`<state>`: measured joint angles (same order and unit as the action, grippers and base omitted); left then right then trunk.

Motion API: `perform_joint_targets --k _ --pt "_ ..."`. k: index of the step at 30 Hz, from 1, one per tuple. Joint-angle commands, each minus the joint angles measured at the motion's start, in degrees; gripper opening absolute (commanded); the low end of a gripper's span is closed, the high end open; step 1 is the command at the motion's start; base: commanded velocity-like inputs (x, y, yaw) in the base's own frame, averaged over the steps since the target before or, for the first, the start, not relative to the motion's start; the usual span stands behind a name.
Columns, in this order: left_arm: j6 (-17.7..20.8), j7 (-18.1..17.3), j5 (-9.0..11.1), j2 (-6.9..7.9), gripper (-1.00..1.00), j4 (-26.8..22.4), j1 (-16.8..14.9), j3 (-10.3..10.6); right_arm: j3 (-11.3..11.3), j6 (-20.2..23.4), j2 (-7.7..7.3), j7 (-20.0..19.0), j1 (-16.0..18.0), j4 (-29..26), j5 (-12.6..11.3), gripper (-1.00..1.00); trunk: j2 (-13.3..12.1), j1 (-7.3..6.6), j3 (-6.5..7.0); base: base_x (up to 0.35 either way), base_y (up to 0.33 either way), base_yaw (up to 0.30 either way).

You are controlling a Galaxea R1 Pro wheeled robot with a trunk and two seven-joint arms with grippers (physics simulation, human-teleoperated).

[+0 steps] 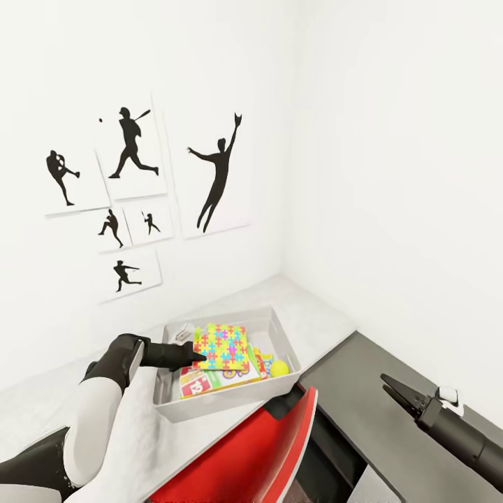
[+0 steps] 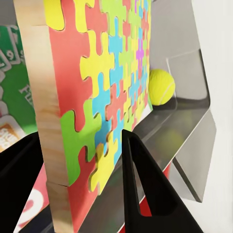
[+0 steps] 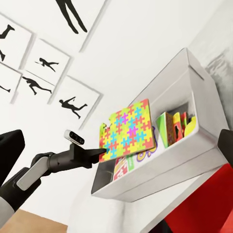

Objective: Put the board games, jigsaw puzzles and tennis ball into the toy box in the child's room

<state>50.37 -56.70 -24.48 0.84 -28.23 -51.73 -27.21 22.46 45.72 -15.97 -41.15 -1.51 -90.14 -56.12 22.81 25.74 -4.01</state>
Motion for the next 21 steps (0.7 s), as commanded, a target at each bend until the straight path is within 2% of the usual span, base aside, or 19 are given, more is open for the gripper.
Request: perform_joint_targets --k 1,15,16,21 --pt "-0.8 -0.4 -2.6 -0.05 -1.00 0.0 0.0 -0.1 0.0 0.3 0.00 0.0 0.0 0.0 -0.2 1.00 0.1 0.04 -0.23 0.000 0.000 0.000" --pt "-1.2 -1.0 -2.5 -0.05 -1.00 -0.3 0.0 -0.1 0.7 0.3 0.07 -0.1 0.0 0.0 -0.2 1.00 0.1 0.04 -0.47 0.000 0.000 0.000" --pt "-1.2 -1.1 -2.6 -0.05 1.00 -0.3 0.0 -0.1 0.7 0.3 0.07 -0.1 0.0 0.0 -0.2 1.00 0.1 0.04 -0.47 0.000 0.000 0.000" --pt "-1.3 -1.2 -2.5 -0.03 1.00 -0.4 0.0 -0.1 0.7 0.3 0.07 -0.1 0.0 0.0 -0.2 1.00 0.1 0.04 -0.47 0.000 0.000 0.000"
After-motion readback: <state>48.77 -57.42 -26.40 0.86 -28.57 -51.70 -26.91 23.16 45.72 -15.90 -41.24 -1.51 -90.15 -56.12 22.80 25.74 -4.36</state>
